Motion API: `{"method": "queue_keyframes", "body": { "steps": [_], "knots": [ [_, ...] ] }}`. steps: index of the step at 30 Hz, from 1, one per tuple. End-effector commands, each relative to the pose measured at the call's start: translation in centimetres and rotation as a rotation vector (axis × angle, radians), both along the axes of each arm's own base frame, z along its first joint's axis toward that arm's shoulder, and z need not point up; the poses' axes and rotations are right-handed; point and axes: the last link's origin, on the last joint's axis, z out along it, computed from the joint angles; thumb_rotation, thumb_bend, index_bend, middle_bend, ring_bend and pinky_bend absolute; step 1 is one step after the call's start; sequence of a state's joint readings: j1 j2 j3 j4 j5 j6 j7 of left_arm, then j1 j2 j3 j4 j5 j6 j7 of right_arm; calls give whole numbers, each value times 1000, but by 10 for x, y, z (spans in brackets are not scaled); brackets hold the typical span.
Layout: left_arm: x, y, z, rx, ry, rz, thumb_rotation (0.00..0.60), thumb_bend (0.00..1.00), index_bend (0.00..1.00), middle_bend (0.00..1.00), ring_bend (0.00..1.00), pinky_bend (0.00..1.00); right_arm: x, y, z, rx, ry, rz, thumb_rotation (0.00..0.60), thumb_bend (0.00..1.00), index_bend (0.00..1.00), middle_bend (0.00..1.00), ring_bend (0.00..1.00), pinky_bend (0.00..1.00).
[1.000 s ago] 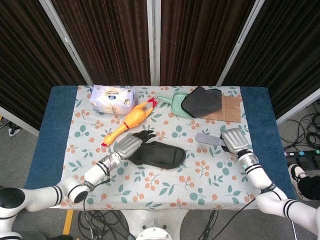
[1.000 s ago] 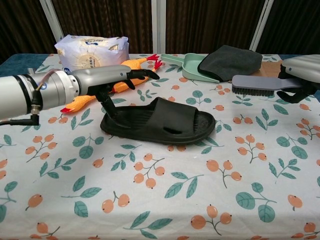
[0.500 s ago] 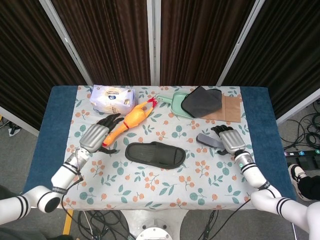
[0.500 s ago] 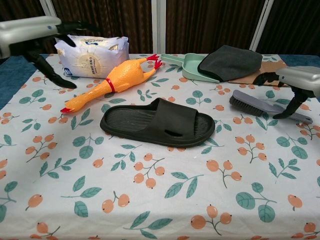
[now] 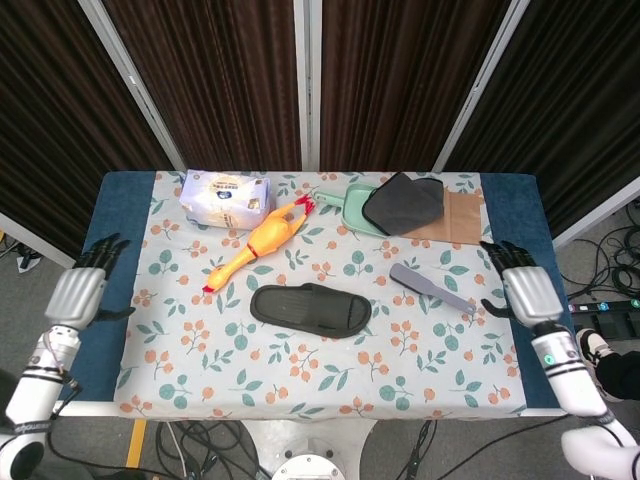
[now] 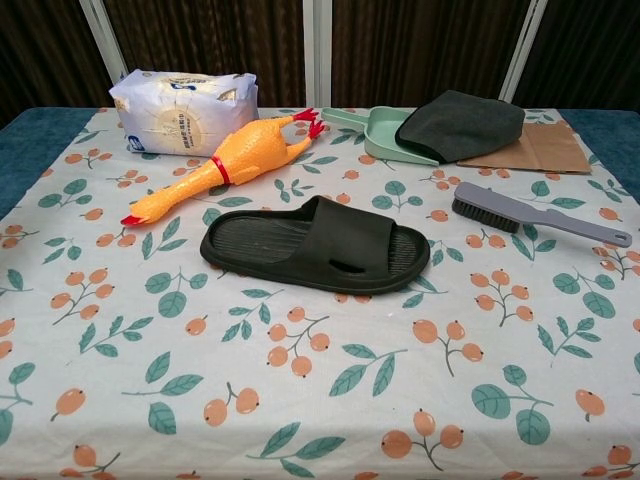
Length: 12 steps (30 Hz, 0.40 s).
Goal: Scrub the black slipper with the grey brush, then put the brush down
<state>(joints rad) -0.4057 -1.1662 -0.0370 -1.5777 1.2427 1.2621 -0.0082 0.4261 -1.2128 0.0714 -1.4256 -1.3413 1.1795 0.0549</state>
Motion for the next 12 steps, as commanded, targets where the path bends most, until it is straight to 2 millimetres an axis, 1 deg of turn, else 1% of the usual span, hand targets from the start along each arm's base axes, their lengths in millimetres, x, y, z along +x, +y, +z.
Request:
{"method": "queue_keyframes", "body": {
  "steps": [1, 3, 6, 9, 12],
  "knots": [
    [-21, -30, 16, 85, 124, 70, 600, 55, 112, 84, 18, 176, -12, 43, 25, -53, -12, -40, 600, 300, 46, 170, 87, 186],
    [-25, -44, 19, 120, 176, 91, 600, 56, 112, 84, 18, 176, -16, 59, 27, -80, 4, -52, 600, 316, 45, 160, 87, 187],
    [-23, -62, 19, 159, 201, 98, 600, 56, 112, 84, 18, 174, -14, 79, 27, -119, 6, -53, 600, 318, 34, 143, 87, 183],
    [-16, -77, 18, 195, 222, 78, 600, 55, 112, 84, 18, 171, -12, 95, 27, -149, -23, -50, 600, 317, 31, 139, 82, 172],
    [-9, -87, 15, 207, 215, 62, 600, 55, 112, 84, 18, 167, -10, 104, 27, -166, -42, -47, 600, 316, 31, 138, 72, 157]
  ]
}}
